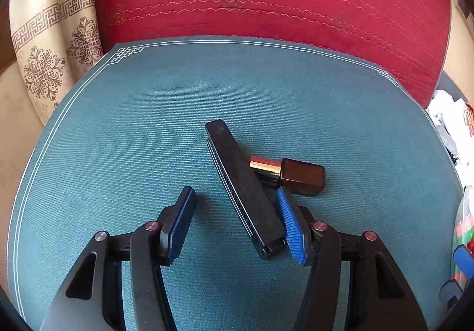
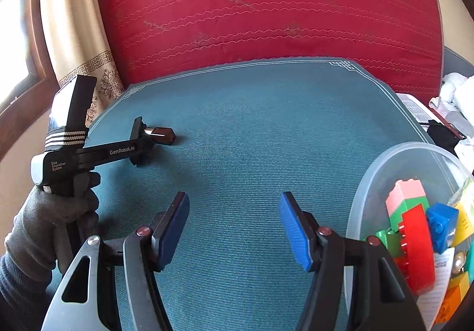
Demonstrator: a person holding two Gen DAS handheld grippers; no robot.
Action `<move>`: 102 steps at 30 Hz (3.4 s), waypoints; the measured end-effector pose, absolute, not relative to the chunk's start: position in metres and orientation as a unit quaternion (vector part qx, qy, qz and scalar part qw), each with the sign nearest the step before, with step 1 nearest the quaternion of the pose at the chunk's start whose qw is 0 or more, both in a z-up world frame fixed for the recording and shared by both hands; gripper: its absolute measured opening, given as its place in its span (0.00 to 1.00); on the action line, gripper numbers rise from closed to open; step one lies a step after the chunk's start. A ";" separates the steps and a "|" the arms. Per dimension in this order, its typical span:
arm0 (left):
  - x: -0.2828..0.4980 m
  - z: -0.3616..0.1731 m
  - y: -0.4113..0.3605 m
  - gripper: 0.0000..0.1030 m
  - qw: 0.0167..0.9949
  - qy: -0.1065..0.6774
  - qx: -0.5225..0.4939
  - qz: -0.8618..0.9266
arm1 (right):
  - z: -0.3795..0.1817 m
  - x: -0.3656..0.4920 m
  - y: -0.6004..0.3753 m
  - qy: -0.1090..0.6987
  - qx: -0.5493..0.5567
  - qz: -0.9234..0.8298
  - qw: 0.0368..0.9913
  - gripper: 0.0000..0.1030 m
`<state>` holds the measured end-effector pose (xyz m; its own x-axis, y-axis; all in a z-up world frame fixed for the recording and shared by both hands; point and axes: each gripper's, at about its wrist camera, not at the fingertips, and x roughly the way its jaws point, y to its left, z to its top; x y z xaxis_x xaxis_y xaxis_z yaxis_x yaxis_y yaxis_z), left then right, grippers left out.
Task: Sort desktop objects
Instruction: 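Grasp the black comb with the left tool while the right tool grasps the brown tube, then lift and carry the black comb and brown tube over the bowl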
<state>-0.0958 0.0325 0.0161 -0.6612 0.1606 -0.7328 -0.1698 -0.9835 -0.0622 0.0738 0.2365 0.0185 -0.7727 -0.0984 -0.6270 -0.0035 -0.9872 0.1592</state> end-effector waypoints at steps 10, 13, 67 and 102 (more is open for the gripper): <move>-0.103 0.017 0.015 0.58 0.088 -0.008 -0.397 0.913 | 0.011 0.051 0.211 -0.055 0.353 -0.933 0.042 0.65; -0.102 0.017 0.013 0.55 0.090 -0.005 -0.396 0.914 | 0.005 0.042 0.207 -0.060 0.364 -0.928 0.046 0.65; -0.095 0.012 -0.039 0.17 0.088 -0.085 -0.391 0.912 | -0.005 -0.079 0.133 0.025 0.393 -0.913 0.104 0.23; -0.032 0.031 0.062 0.17 0.221 0.007 -0.365 0.904 | 0.063 0.110 0.272 -0.109 0.310 -0.944 -0.024 0.21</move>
<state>-0.0322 0.0620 0.0312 -0.6352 0.3947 -0.6639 -0.4047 -0.9022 -0.1492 0.1097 0.2717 0.0629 -0.8068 -0.0225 -0.5903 -0.1124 -0.9752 0.1908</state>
